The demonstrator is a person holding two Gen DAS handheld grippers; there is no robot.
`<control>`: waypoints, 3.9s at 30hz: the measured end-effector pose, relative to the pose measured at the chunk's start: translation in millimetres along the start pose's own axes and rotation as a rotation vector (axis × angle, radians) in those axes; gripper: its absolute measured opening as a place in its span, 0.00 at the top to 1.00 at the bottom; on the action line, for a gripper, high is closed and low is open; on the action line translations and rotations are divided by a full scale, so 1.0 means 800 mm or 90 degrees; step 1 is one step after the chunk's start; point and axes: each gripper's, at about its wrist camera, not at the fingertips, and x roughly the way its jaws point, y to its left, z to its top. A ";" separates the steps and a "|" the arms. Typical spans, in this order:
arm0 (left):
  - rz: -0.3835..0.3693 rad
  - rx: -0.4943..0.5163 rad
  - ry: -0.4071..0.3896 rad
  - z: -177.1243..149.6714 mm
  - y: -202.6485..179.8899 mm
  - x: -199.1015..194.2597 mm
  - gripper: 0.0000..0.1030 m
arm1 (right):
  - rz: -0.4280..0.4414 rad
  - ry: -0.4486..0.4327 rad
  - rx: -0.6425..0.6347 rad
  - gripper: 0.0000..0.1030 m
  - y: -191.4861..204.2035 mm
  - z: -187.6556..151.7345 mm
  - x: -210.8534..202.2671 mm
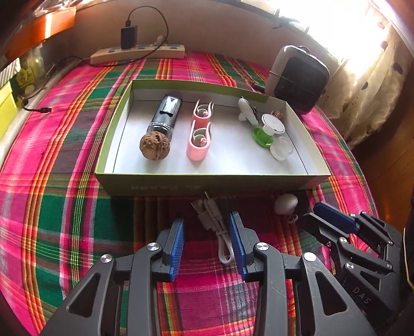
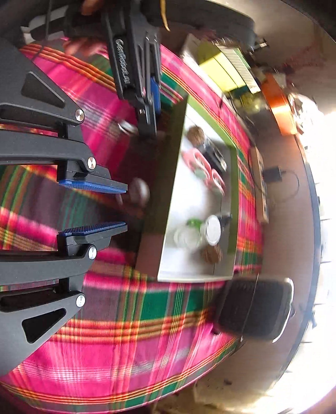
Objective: Organize objects
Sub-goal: 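Grasp the white cable with the left tool while the right tool grasps the mushroom-shaped piece, then carry the cable with the left tool while the right tool carries the piece over the box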
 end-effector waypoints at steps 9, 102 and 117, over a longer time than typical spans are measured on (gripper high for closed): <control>0.016 0.027 -0.010 -0.003 -0.002 0.002 0.70 | 0.008 0.003 0.001 0.53 0.013 0.008 0.016; -0.023 0.057 -0.107 0.028 0.008 -0.054 0.94 | -0.021 -0.050 -0.022 0.77 0.024 0.049 -0.012; -0.013 0.056 -0.100 0.082 0.017 -0.022 0.94 | -0.007 -0.013 -0.028 0.77 0.016 0.085 0.038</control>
